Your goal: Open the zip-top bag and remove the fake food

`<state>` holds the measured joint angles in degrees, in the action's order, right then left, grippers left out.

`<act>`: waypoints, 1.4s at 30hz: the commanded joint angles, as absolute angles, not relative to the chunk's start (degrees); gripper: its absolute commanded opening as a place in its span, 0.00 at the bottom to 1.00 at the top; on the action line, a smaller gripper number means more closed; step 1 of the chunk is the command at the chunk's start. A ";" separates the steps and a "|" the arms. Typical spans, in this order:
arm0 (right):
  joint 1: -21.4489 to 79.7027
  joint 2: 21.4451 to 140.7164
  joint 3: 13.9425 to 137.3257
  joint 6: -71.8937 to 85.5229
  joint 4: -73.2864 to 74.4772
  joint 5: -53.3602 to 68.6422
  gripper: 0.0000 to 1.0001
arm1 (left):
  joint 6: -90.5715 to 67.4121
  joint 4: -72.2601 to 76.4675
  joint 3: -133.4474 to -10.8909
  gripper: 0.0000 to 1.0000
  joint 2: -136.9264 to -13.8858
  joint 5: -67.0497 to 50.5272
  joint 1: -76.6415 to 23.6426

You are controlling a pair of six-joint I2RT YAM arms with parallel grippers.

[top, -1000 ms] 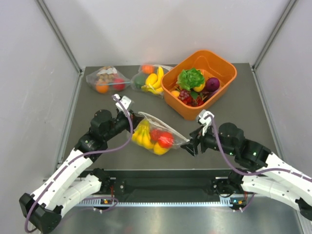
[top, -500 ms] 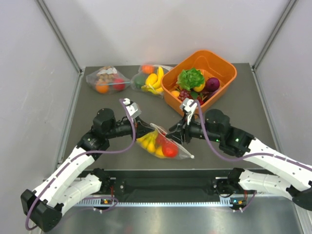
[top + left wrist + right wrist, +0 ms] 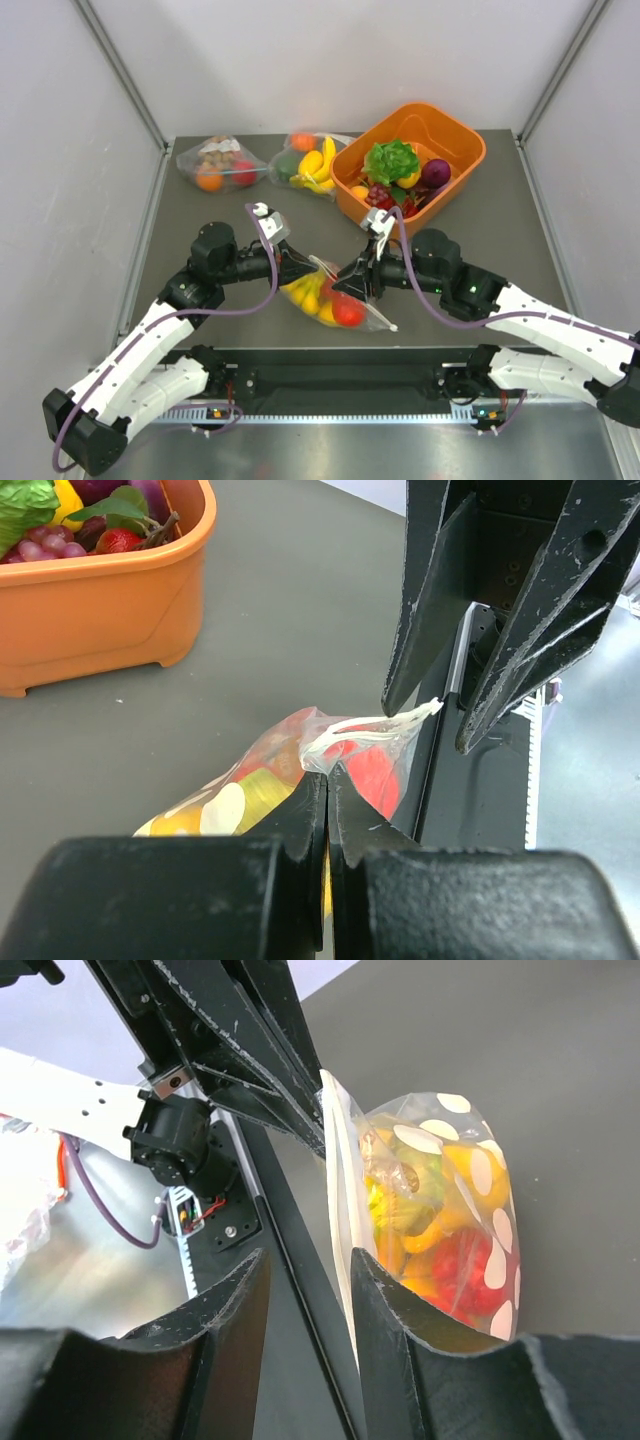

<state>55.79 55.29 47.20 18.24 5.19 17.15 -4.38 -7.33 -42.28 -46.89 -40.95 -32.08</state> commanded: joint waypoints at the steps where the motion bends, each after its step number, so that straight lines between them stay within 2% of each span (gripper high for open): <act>1: 56.87 53.44 46.58 19.51 0.44 18.37 0.38 | -3.96 -3.60 -43.24 0.00 -46.58 -42.01 -32.17; 11: 57.13 53.08 44.04 21.35 -2.28 19.86 0.37 | -3.87 -3.52 -43.33 0.00 -46.85 -42.27 -32.17; 32: 56.60 52.29 40.00 23.37 -3.34 9.76 0.40 | -3.69 -3.34 -43.07 0.00 -46.14 -43.68 -32.70; 42: 54.05 49.75 38.15 25.75 -5.01 9.92 0.40 | -3.52 -3.43 -42.89 0.00 -45.79 -43.68 -33.22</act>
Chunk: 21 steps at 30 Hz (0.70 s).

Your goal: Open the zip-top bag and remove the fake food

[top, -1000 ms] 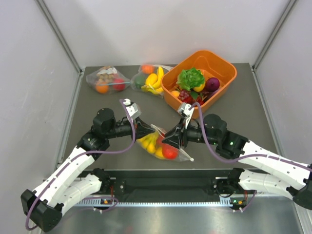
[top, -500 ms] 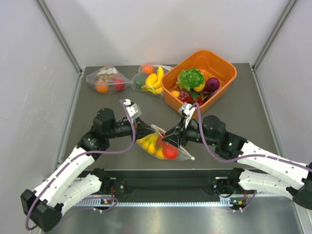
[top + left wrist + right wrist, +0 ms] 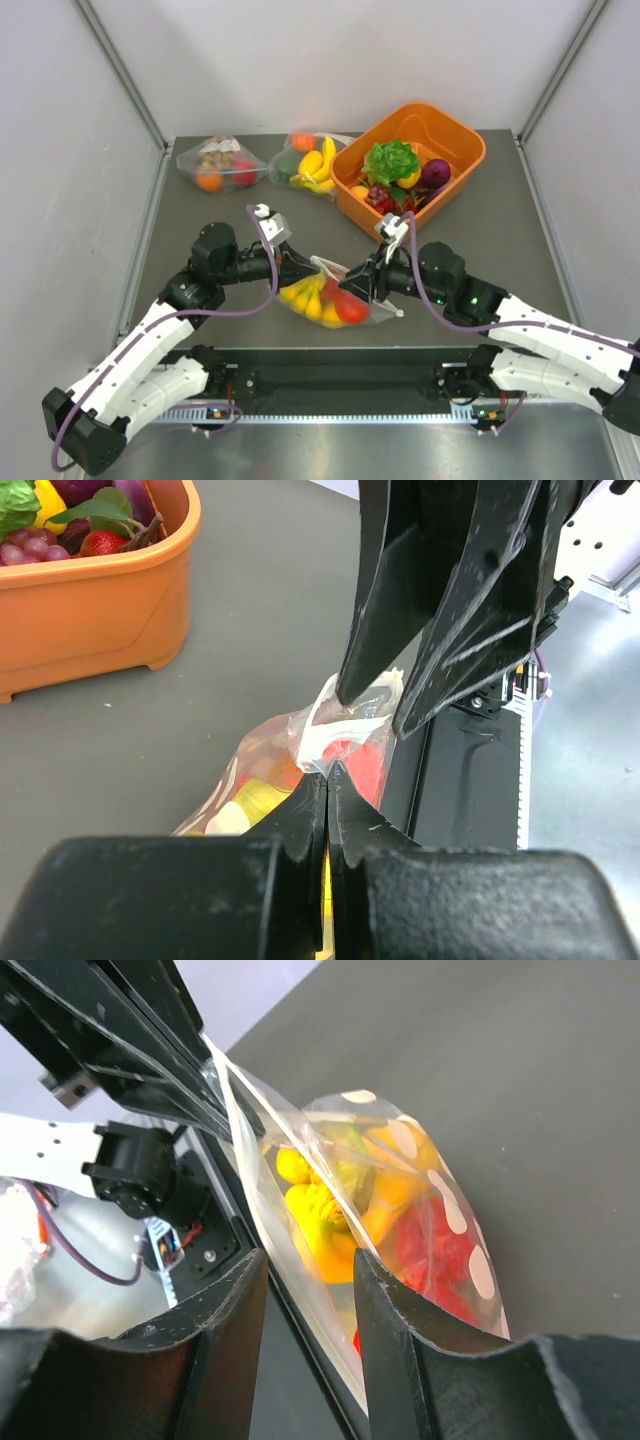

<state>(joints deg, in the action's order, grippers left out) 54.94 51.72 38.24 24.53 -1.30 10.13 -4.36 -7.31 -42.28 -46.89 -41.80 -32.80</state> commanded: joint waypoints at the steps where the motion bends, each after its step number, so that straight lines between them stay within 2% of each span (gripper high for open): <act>1: 53.44 49.14 37.71 26.27 -5.53 10.45 0.40 | -3.52 -3.43 -42.89 0.00 -45.79 -43.59 -33.14; 21: 51.42 51.50 36.48 27.42 -5.27 9.23 0.39 | -3.16 -3.43 -42.80 0.00 -45.35 -43.68 -33.66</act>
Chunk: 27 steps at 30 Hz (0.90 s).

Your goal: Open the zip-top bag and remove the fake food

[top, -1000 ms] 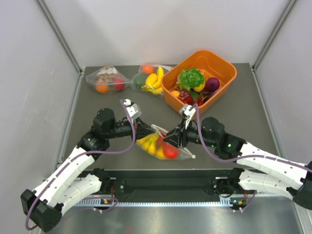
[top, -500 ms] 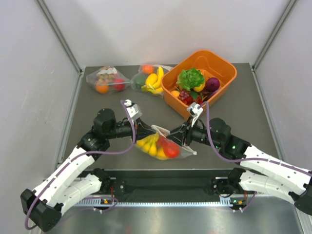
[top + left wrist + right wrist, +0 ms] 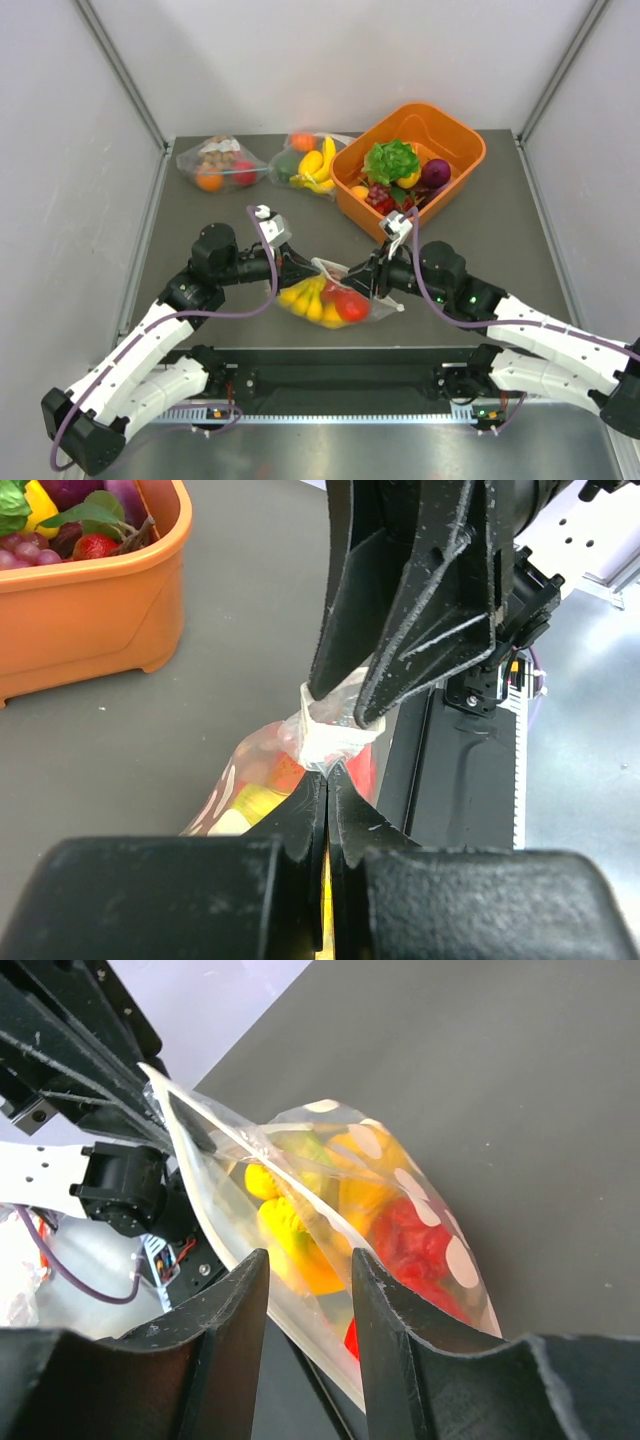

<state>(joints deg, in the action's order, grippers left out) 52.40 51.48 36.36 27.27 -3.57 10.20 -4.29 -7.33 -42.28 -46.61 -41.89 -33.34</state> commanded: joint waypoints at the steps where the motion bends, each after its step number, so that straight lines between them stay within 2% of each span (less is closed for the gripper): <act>1: 51.24 51.50 36.39 27.33 -5.10 9.23 0.39 | -3.16 -3.43 -42.80 0.00 -45.35 -43.68 -33.75; 18: 50.88 55.90 35.77 25.58 -1.94 15.38 0.37 | -3.08 -3.51 -42.71 0.00 -46.23 -40.61 -34.01; 27: 53.26 51.16 36.65 24.26 2.81 15.11 0.37 | -3.34 -3.87 -43.07 0.00 -48.95 -37.97 -34.63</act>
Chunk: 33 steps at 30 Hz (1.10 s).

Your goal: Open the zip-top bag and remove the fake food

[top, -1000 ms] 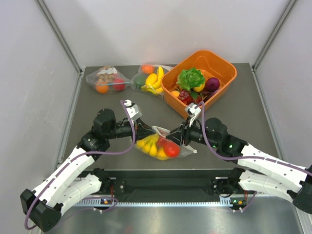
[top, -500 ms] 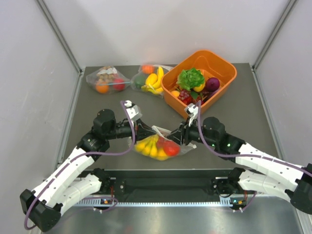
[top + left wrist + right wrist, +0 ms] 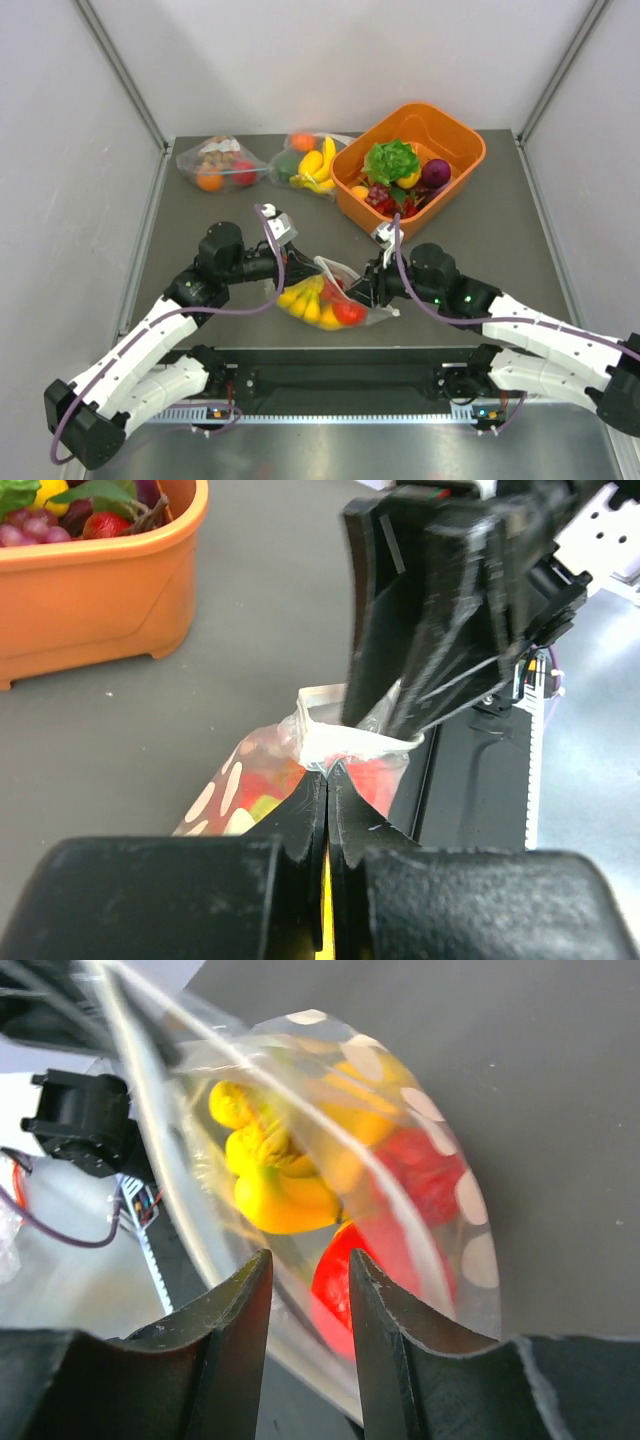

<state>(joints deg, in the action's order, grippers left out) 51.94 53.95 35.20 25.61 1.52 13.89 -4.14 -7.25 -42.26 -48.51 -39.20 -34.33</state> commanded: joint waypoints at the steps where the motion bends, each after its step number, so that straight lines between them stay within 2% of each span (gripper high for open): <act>1: 53.52 51.24 37.00 24.17 3.16 15.29 0.37 | -3.34 -3.87 -43.15 0.00 -48.87 -37.97 -34.72; 14: 58.18 60.64 40.34 21.53 2.03 12.31 0.40 | -2.99 -3.78 -42.89 0.00 -48.78 -40.25 -35.68; 20: 59.58 62.93 42.89 21.71 2.19 8.45 0.46 | -2.72 -3.69 -42.89 0.00 -48.78 -41.39 -36.12; 23: 61.51 63.72 44.82 21.09 5.61 3.18 0.55 | -2.72 -3.78 -42.80 0.00 -48.43 -41.48 -36.38; 31: 67.67 64.60 44.56 22.23 13.61 -9.56 0.68 | -2.64 -3.87 -42.80 0.00 -48.08 -40.96 -36.83; 33: 68.46 64.95 43.95 23.73 14.59 -10.81 0.76 | -2.55 -3.78 -42.80 0.00 -47.99 -40.87 -36.83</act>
<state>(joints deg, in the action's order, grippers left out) 67.11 64.38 42.87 22.57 11.60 -4.78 -3.62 -7.33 -42.26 -49.01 -39.68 -36.49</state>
